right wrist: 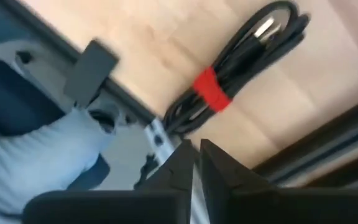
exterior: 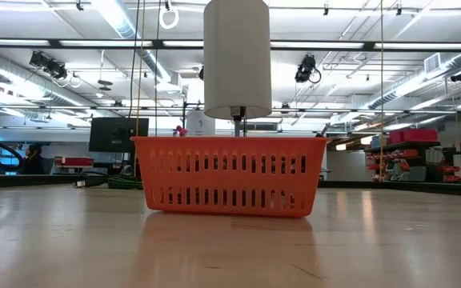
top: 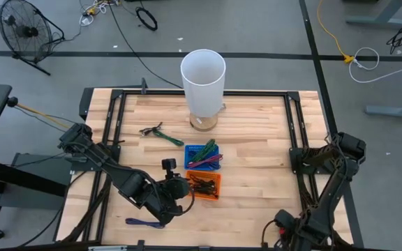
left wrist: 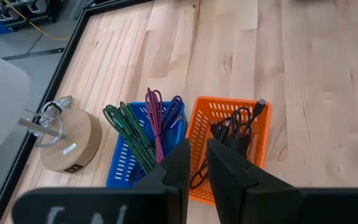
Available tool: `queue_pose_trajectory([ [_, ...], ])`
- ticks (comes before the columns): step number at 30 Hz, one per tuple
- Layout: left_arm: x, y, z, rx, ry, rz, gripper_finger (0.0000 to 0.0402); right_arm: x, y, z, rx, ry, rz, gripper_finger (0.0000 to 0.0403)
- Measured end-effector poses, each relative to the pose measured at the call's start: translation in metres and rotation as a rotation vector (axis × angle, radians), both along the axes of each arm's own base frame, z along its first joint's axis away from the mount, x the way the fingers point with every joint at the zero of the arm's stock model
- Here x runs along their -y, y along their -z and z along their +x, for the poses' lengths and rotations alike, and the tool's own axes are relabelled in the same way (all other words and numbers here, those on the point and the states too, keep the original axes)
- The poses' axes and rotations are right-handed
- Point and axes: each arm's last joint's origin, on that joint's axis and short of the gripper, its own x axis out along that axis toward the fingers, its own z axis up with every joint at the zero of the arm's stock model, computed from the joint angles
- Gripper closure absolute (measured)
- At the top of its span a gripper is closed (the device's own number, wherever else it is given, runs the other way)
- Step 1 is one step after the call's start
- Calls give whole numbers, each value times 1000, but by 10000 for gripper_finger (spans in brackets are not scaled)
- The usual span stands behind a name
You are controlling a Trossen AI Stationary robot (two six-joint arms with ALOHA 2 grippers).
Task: Pick & Place USB Port
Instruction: Put the black charger cable into the orange bin
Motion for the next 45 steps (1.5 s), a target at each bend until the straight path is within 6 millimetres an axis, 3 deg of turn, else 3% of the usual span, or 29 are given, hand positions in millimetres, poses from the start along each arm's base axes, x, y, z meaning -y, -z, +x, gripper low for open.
queue_pose_trajectory([
  [10, 0, 0, 0, 2, -4, -3, 344, 3, 23, -5, -32, -13, 33, 311],
  [23, 0, 0, 0, 4, -8, -8, 344, 7, 25, -4, 39, 1, -30, 231],
  [45, 0, 0, 0, 6, -10, -10, 344, 5, 42, -4, 25, 5, -105, 220],
])
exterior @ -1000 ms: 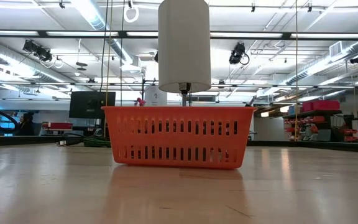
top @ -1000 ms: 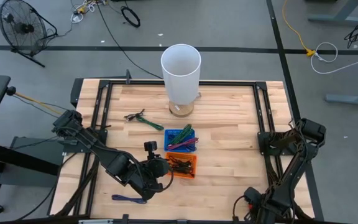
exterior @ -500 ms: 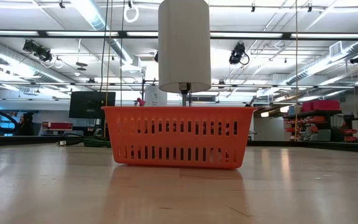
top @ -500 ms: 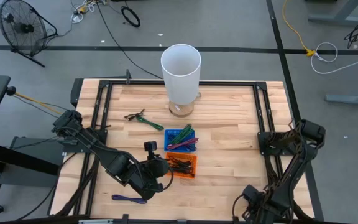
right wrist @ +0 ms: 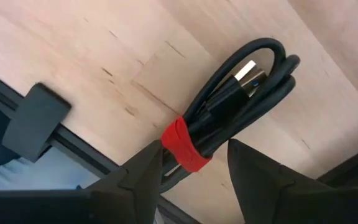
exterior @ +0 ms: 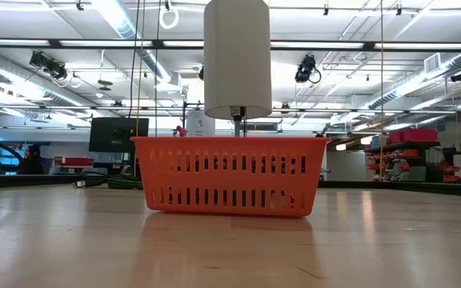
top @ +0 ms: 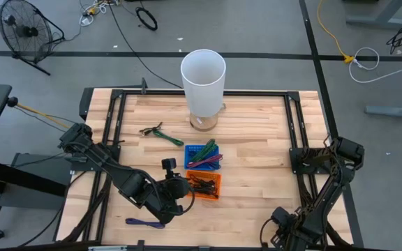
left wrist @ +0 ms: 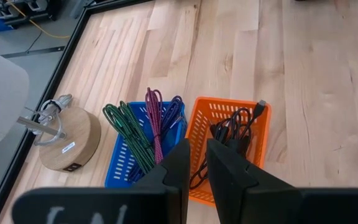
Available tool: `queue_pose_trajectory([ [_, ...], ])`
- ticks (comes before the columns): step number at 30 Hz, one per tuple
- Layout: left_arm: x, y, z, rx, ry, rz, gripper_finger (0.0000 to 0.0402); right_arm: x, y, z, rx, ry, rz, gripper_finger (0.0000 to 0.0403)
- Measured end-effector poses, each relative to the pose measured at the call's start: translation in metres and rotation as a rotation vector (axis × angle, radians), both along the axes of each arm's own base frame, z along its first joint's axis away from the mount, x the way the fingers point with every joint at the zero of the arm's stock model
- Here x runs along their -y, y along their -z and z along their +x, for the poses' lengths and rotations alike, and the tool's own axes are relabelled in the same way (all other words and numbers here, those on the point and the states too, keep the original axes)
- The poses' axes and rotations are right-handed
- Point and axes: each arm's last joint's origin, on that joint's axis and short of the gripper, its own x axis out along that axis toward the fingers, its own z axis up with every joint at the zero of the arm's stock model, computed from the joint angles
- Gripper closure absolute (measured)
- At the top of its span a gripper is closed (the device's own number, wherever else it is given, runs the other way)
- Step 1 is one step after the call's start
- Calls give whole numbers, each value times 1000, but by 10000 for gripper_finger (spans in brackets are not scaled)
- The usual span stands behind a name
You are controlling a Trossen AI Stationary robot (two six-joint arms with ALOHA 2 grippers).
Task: Pick & Place USB Port
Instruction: Put the black charger cable into the orange bin
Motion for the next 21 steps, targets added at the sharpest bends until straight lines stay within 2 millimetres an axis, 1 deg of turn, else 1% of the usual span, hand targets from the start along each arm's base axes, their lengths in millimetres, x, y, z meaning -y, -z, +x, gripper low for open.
queue_pose_trajectory([
  [3, 0, 0, 0, 0, 0, -1, 344, 0, 6, -1, 3, 16, 9, 220],
  [9, 0, 0, 0, 1, -1, -2, 344, 9, 33, -5, 31, 37, 84, 220],
  [12, 0, 0, 0, 1, -1, -2, 344, 14, 39, -8, 24, 38, 78, 232],
  [15, 0, 0, 0, 2, -1, -2, 344, 15, 39, -8, 26, -11, 68, 270],
  [17, 0, 0, 0, 2, -1, -2, 344, 15, 39, -8, 41, -52, 67, 313],
  [19, 0, 0, 0, 2, -2, -3, 344, 14, 38, -7, 75, -115, 71, 365],
  [20, 0, 0, 0, 2, -2, -4, 344, 15, 37, -6, 89, -137, 70, 375],
  [21, 0, 0, 0, 3, -3, -5, 344, 17, 35, -6, 97, -144, 71, 376],
])
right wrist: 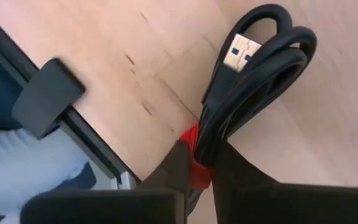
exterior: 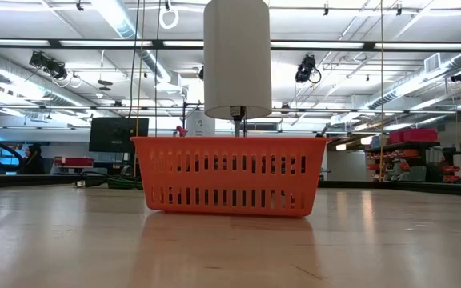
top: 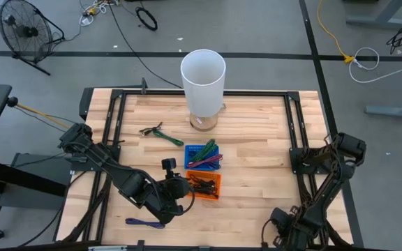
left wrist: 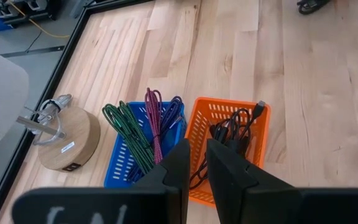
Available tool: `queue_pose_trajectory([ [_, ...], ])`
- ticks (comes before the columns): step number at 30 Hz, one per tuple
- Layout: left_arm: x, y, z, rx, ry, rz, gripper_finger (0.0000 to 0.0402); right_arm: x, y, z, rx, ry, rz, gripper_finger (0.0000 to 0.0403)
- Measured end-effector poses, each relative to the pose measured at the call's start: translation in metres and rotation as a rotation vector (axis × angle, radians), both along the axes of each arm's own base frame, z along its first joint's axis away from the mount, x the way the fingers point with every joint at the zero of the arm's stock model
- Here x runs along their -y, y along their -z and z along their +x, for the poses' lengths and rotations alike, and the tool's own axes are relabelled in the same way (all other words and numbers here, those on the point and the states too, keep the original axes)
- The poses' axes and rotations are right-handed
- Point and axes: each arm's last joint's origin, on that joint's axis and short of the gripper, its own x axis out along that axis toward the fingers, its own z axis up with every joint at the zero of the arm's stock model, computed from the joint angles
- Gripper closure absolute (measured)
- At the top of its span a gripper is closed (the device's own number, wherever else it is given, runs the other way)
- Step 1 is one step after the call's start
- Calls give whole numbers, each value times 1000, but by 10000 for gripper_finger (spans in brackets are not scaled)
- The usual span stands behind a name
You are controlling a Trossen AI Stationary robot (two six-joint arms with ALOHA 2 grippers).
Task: Pick & Place USB Port
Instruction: Put the black charger cable into the orange bin
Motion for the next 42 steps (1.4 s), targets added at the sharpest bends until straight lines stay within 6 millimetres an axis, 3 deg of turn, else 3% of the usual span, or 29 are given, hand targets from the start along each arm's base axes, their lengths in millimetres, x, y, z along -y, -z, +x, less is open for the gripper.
queue_pose_trajectory([
  [5, 0, 0, 0, 1, -1, -1, 344, 21, -19, 11, 107, -2, -73, 376],
  [10, 0, 0, 0, 1, 0, -1, 344, 46, -46, 37, 241, -46, -75, 376],
  [21, 0, 0, 0, 3, -1, -2, 344, 111, -92, 132, 657, -208, -84, 376],
  [27, 0, 0, 0, 3, -1, -2, 344, 129, -121, 171, 773, -308, -178, 376],
  [34, 0, 0, 0, 2, 0, -2, 344, 133, -113, 206, 735, -457, -282, 376],
  [42, 0, 0, 0, -6, 5, -1, 344, 135, -95, 228, 664, -539, -280, 376],
])
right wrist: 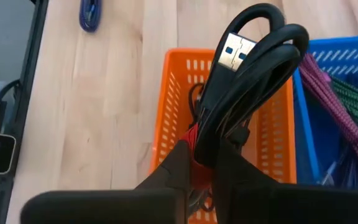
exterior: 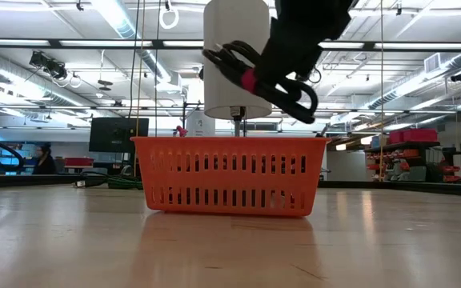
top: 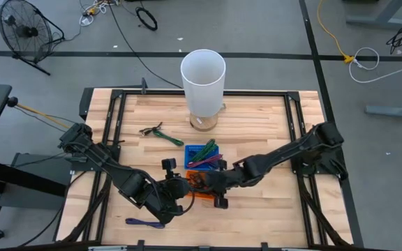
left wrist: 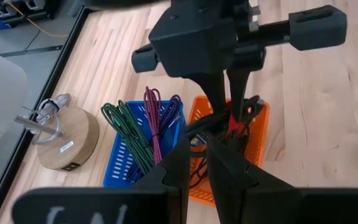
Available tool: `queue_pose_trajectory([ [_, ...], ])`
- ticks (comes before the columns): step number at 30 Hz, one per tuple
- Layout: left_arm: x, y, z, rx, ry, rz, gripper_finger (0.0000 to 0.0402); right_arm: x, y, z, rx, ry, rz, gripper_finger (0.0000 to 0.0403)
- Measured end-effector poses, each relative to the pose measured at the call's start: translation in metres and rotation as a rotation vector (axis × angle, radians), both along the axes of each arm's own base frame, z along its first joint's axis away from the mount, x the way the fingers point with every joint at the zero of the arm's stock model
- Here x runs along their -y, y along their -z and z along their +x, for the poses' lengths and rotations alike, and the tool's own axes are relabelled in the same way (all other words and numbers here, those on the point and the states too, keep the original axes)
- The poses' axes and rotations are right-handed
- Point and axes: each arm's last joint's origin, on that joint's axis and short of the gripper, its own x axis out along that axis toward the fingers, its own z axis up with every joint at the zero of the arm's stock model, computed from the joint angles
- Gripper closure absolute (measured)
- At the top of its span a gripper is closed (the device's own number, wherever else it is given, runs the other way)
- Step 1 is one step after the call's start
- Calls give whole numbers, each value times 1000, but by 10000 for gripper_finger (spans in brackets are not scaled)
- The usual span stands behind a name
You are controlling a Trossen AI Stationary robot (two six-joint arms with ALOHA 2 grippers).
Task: Pick & Place USB Port
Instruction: Put the black charger cable into the orange bin, then put the blue charger cable into the blue bin
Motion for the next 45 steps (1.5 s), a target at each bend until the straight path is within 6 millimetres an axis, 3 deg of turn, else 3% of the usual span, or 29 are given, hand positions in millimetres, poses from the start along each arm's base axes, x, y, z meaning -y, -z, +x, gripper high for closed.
queue_pose_trajectory([
  [16, 0, 0, 0, -4, 1, 3, 344, 17, 2, 7, -32, 22, 0, 376],
  [24, 0, 0, 0, -5, 2, 4, 344, 22, 8, 5, -44, 31, -23, 262],
  [29, 0, 0, -1, -8, 2, 5, 344, 24, 11, 4, -44, 45, -40, 227],
  [36, 0, 2, -3, -49, 20, -17, 344, 21, -4, 9, 71, 34, 27, 232],
  [45, 20, 23, -30, -321, 66, -290, 344, 3, -33, -6, 132, -69, 177, 254],
])
